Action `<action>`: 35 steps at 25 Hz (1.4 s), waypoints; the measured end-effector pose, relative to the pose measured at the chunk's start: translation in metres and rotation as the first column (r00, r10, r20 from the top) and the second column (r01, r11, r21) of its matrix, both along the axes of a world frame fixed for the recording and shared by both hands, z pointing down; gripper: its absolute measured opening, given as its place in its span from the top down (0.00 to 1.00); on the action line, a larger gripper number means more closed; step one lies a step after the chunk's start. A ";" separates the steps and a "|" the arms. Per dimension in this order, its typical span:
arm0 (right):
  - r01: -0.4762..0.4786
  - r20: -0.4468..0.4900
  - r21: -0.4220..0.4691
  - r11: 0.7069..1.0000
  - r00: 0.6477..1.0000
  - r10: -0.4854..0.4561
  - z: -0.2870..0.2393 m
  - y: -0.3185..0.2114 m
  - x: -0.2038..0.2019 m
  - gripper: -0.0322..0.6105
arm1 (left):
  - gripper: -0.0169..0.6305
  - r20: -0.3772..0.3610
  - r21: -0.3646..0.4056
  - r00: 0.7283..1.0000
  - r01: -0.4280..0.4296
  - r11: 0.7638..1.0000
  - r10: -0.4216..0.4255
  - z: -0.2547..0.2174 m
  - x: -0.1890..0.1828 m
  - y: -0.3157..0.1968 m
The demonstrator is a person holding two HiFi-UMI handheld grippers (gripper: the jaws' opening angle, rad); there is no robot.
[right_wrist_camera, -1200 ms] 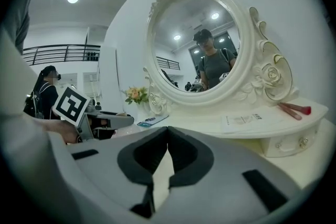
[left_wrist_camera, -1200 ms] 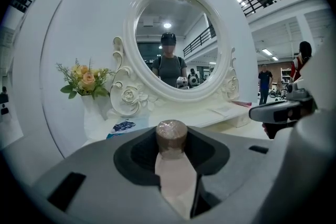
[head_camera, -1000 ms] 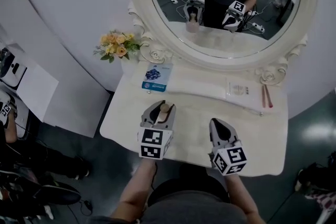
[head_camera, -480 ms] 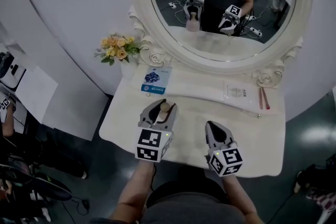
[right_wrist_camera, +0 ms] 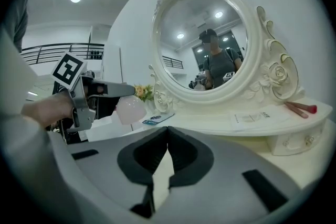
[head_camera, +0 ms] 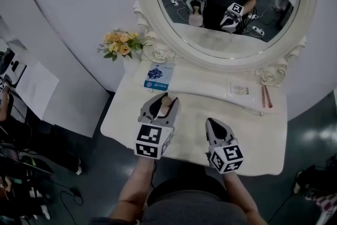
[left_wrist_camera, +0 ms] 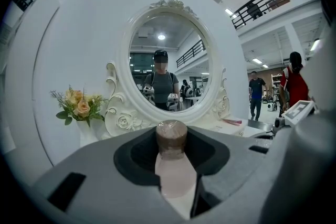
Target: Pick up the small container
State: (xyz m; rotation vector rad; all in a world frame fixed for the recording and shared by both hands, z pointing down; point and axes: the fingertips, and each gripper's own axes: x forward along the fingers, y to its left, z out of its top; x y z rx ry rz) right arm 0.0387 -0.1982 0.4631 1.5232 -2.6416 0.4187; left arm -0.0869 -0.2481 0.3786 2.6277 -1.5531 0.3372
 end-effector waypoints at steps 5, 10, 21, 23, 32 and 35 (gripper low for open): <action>0.003 -0.006 -0.005 1.000 1.000 -0.003 0.001 -0.001 -0.004 0.94 | 0.77 0.006 -0.002 1.000 -0.001 1.000 0.001 0.000 -0.003 -0.001; 0.006 -0.010 -0.008 1.000 1.000 -0.006 0.001 -0.001 -0.007 0.94 | 0.77 0.012 -0.012 1.000 -0.005 1.000 0.005 0.002 -0.004 0.001; 0.008 -0.021 -0.007 1.000 1.000 -0.008 0.001 -0.001 -0.011 0.94 | 0.77 0.018 -0.020 1.000 -0.003 1.000 0.003 0.007 -0.006 0.000; 0.010 -0.022 -0.007 1.000 1.000 -0.010 0.001 -0.001 -0.012 0.94 | 0.77 0.020 -0.024 1.000 -0.003 1.000 0.003 0.009 -0.006 0.000; 0.016 -0.038 -0.002 1.000 0.999 -0.016 0.000 -0.002 -0.014 0.94 | 0.77 0.021 -0.027 1.000 -0.002 1.000 0.002 0.009 -0.008 -0.001; 0.015 -0.041 -0.003 1.000 0.999 -0.015 0.000 -0.001 -0.015 0.95 | 0.77 0.024 -0.031 1.000 -0.001 1.000 0.002 0.010 -0.010 -0.001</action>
